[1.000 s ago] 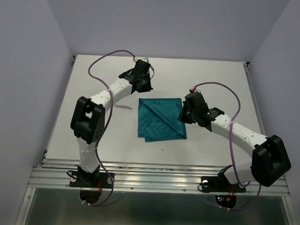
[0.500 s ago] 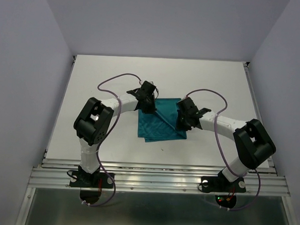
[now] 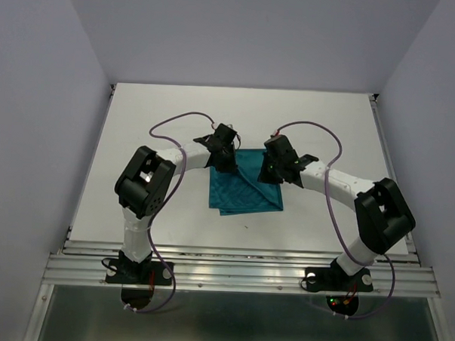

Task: Fold the napkin into a case and place the utensils inside
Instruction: Smooth out the upper triangle-folded napkin at the center of the board.

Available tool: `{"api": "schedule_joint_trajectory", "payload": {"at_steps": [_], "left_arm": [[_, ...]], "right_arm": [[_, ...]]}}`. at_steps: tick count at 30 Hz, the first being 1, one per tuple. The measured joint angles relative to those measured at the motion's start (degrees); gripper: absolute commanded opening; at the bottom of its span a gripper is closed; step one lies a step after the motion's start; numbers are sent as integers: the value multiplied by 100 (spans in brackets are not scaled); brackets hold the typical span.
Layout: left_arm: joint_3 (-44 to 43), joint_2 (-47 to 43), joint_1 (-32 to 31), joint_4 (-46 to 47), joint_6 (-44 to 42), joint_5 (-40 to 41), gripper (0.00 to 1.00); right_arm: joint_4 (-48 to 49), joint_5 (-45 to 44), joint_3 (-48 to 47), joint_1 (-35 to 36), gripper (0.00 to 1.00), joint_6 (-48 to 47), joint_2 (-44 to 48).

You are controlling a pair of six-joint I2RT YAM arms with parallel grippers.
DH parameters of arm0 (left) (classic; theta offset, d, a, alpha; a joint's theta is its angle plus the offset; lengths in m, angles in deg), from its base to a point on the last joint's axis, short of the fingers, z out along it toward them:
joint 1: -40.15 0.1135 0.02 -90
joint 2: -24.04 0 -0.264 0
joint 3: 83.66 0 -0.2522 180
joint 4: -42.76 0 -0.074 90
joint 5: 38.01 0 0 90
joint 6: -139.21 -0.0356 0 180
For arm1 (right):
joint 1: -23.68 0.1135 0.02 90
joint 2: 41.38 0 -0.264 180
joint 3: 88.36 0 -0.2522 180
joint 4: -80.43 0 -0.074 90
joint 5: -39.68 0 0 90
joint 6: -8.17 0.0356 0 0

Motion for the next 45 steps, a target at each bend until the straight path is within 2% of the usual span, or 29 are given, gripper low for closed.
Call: {"api": "schedule_joint_trajectory", "payload": {"at_steps": [7, 12, 15, 21, 24, 30, 35, 45], "left_arm": [[-35, 0, 0, -2, -4, 0, 0], [-59, 0, 0, -2, -46, -4, 0], [-59, 0, 0, 0, -66, -13, 0], [-59, -2, 0, 0, -66, -46, 0], [-59, -2, 0, 13, -63, -96, 0], [-59, 4, 0, 85, -68, -140, 0], [-59, 7, -15, 85, -107, -66, 0], [-66, -35, -50, -15, -173, 48, 0]], "right_arm": [[354, -59, -199, 13, 9, -26, -981], [483, -61, -264, 11, 9, -76, -1067], [398, -83, -262, 13, 9, -111, -951], [354, -149, -37, 13, 10, -81, -133], [376, -197, 302, 13, 10, 2, 155], [254, -356, 1060, 13, 9, 177, 142], [133, -586, 1056, 13, 10, 166, 221], [-195, -796, 1071, 13, 10, 146, 975]]}}
